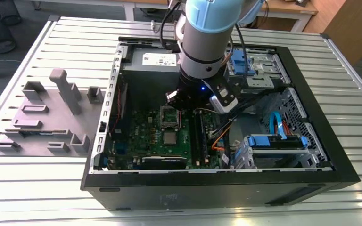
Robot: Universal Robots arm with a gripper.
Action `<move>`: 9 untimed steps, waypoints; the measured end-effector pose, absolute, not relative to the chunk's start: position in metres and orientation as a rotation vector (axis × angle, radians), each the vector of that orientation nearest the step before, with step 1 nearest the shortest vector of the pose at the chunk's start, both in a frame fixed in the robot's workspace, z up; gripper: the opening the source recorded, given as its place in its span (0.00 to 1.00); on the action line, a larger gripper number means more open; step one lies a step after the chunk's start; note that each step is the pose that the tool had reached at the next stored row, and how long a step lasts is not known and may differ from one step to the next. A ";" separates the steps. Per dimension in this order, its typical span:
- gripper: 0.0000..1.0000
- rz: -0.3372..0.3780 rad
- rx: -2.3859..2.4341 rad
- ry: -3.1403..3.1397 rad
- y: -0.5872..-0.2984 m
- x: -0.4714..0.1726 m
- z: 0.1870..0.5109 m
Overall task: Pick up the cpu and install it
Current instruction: 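Close the cpu cover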
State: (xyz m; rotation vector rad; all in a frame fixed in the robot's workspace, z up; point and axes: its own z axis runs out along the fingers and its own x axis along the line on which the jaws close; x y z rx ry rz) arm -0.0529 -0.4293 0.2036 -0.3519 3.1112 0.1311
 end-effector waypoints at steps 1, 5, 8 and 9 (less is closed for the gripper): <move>0.11 0.131 -0.352 3.111 -0.428 -0.053 0.204; 0.11 0.131 -0.352 3.111 -0.425 -0.053 0.203; 0.11 0.131 -0.352 3.111 -0.425 -0.053 0.203; 0.11 0.131 -0.352 3.110 -0.425 -0.054 0.203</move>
